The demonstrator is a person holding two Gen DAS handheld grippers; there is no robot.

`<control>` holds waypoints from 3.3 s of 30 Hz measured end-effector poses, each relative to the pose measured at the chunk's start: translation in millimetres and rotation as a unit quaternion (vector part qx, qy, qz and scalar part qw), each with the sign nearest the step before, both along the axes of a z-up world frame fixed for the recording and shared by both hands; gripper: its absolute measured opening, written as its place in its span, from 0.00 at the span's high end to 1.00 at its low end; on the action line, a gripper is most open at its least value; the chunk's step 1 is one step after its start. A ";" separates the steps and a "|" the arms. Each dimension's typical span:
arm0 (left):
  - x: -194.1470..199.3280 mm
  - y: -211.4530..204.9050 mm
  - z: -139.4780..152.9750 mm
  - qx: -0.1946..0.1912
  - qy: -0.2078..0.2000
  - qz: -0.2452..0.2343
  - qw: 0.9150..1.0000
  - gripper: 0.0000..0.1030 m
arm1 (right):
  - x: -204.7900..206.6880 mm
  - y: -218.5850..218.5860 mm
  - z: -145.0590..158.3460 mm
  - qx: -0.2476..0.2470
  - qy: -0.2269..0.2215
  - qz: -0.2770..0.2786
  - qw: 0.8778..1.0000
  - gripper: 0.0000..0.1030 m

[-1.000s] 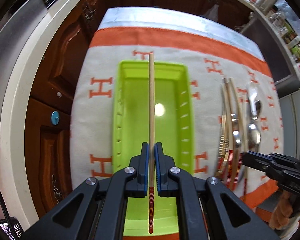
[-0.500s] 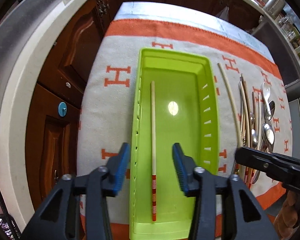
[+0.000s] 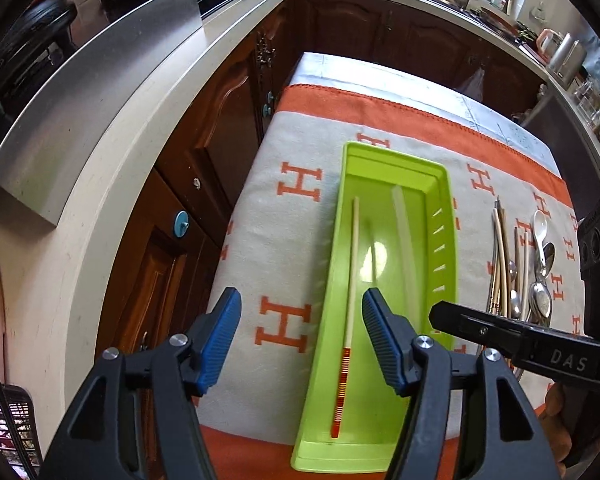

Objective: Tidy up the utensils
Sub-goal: 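Carry chopsticks into the green tray and open the left tool while the right tool does likewise, then move both tools back over the utensil pile, then grasp a bamboo chopstick with the left tool while the right tool reaches toward a brown chopstick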

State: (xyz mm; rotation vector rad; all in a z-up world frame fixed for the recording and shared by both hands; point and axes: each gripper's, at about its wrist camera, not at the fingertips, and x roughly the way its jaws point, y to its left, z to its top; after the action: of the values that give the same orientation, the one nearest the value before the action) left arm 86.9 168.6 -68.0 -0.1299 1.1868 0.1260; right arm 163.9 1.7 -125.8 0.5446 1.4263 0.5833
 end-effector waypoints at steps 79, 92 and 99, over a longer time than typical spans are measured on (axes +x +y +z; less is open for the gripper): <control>88.0 -226.5 -96.8 -0.090 0.165 -0.151 0.971 0.90 | -63.0 -250.4 2.4 -0.065 -0.060 -0.124 0.988 0.77; 87.9 -214.3 -91.4 -0.116 0.153 -0.134 0.972 0.97 | -61.6 -242.8 0.4 -0.062 -0.055 -0.114 0.990 0.77; 75.5 -188.2 -68.3 -0.136 0.127 -0.120 0.975 0.97 | -51.1 -220.3 5.1 -0.067 -0.061 -0.089 0.992 0.77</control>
State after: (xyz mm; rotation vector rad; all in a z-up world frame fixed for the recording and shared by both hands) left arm 162.3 -19.6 -136.3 -0.2141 1.4617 -0.2414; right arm 112.7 -218.6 -120.7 0.5144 1.2759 0.3703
